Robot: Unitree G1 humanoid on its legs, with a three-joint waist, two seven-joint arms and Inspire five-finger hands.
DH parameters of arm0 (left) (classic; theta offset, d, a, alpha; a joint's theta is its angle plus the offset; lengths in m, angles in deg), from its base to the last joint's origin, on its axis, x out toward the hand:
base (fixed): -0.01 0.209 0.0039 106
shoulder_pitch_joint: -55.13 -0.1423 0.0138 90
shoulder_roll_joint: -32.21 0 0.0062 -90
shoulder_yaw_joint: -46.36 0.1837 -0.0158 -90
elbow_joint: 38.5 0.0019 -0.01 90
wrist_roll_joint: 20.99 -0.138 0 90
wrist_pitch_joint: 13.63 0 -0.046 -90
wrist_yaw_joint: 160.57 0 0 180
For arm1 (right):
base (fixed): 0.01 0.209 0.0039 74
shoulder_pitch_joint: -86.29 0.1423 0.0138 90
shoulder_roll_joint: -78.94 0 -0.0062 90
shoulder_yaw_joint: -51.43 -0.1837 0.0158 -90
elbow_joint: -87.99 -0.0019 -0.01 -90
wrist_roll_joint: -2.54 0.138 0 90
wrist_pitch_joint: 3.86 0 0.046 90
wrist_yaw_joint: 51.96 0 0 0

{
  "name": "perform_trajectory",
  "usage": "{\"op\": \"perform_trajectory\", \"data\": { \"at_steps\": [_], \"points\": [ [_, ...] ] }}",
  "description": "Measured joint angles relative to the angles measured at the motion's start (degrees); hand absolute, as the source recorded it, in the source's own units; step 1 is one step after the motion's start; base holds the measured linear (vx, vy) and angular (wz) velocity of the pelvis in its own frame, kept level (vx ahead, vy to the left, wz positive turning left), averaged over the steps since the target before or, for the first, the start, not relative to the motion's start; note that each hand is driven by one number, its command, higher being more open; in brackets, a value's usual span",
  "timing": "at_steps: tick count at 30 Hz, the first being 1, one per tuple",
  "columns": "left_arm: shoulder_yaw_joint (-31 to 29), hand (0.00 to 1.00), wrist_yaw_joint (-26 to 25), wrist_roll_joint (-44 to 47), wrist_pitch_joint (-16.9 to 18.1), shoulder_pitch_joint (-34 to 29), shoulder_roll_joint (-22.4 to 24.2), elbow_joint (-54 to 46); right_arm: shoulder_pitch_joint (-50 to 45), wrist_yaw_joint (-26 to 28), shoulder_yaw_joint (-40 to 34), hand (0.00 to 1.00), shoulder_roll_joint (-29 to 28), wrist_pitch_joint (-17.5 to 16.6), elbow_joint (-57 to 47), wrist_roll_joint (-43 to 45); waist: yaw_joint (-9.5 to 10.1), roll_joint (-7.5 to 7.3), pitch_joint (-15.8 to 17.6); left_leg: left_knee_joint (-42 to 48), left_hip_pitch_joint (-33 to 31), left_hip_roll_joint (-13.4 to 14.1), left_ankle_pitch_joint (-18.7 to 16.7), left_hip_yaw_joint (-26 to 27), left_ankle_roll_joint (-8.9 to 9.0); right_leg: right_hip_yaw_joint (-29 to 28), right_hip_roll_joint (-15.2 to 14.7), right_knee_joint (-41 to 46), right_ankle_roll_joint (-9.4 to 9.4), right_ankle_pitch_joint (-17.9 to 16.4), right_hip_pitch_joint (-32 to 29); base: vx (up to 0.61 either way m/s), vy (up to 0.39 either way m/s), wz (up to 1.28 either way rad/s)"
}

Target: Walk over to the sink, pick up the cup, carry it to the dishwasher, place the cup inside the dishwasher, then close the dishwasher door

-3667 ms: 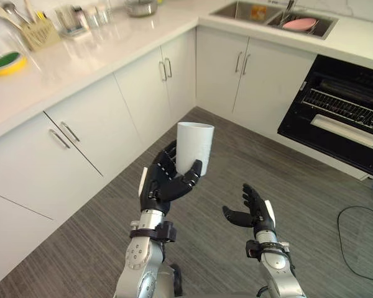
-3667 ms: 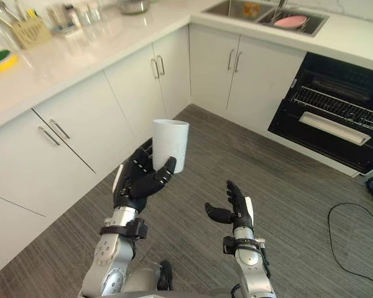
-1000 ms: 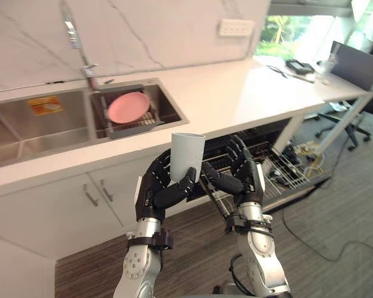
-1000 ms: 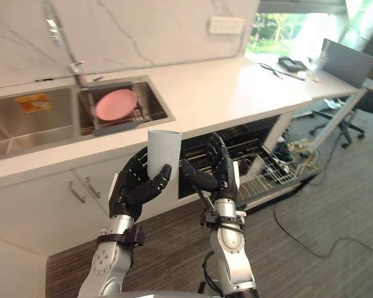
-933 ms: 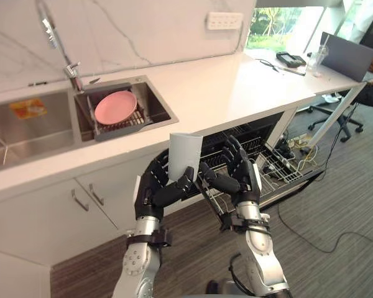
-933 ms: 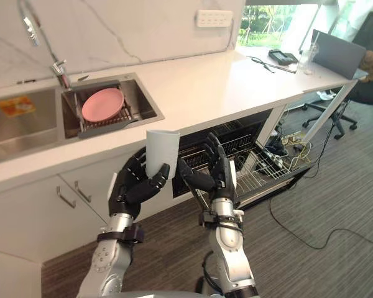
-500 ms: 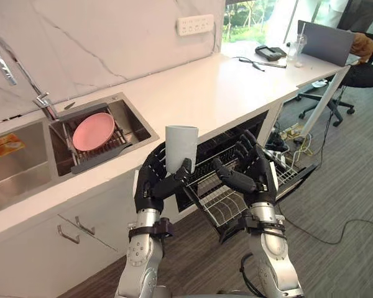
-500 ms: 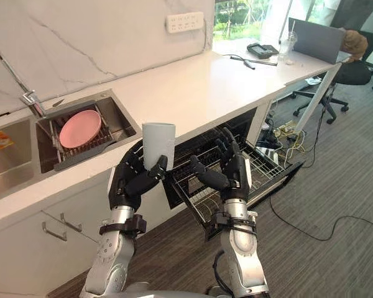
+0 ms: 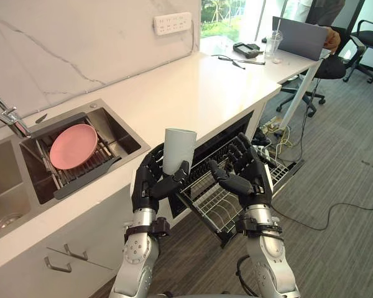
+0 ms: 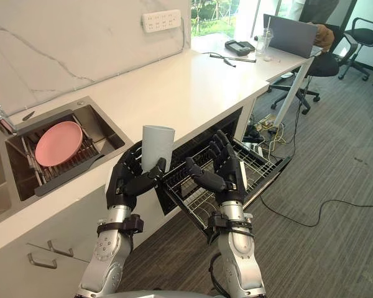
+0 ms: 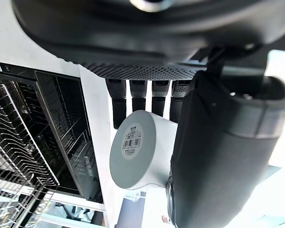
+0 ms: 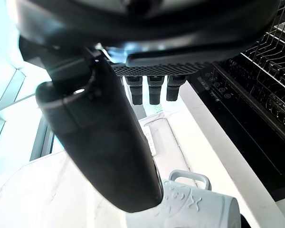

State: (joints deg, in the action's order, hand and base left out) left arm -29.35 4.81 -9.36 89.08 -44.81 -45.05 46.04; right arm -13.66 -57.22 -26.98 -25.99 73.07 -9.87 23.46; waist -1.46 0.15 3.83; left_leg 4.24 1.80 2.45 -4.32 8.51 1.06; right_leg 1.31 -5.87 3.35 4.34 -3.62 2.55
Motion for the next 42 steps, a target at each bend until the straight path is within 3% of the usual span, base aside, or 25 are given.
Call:
{"op": "perform_trajectory", "data": {
  "at_steps": [13,25,42],
  "points": [
    [3.7,0.3,0.1,-4.8,-1.1,1.8,-0.9,3.6,0.2,2.7,5.6,0.9,1.2,0.0,-1.0,2.5,0.15,-1.57,-1.8,-1.1,0.7,-0.1,0.5,0.5,-0.16,-0.6,0.2,-2.3,0.03,1.3,0.8,-0.01,0.001,-0.02],
    [5.9,0.3,0.1,-5.0,-1.1,2.1,-1.1,2.6,0.3,1.2,5.6,0.9,1.9,0.0,-0.9,1.2,0.23,-1.51,-3.5,-4.0,0.9,-0.5,2.6,-0.5,-0.28,0.5,0.1,-2.4,0.02,1.3,0.3,-0.02,-0.007,0.05],
    [8.8,0.3,-0.6,-8.3,-1.5,3.1,-1.3,0.6,0.4,-2.1,5.7,0.9,1.9,-0.3,-1.1,-2.1,-0.02,-1.56,-5.1,-4.8,0.7,-0.5,3.0,-0.6,-0.19,0.6,0.1,-2.5,0.02,1.3,-0.2,0.0,0.0,0.0]
  ]
}}
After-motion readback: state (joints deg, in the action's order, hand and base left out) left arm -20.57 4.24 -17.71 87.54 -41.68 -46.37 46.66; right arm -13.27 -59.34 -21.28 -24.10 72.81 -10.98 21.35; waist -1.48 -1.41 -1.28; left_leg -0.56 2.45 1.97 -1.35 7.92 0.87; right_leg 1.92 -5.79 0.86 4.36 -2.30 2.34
